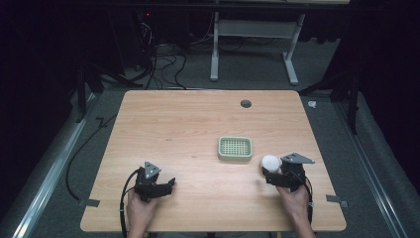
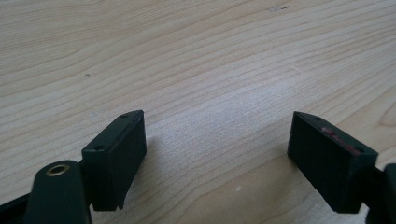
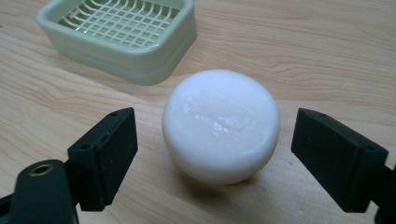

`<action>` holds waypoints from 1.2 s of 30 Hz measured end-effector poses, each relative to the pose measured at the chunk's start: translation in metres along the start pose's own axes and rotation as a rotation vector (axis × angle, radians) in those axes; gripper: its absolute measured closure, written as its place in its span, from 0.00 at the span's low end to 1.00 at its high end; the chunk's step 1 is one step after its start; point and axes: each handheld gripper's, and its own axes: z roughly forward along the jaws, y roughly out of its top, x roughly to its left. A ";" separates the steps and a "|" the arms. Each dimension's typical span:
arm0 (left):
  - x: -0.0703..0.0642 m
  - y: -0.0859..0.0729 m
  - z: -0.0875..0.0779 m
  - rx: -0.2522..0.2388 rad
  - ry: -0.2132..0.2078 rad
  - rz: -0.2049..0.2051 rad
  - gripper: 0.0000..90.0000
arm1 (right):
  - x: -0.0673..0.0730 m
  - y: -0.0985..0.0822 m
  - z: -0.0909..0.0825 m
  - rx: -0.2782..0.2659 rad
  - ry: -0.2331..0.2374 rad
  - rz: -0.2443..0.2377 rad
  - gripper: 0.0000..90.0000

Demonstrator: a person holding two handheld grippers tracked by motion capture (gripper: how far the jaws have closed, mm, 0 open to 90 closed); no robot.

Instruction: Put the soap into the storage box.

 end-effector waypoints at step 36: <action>0.000 0.000 0.000 0.000 0.000 0.000 0.22 | -0.004 0.003 0.032 0.068 0.000 0.013 0.26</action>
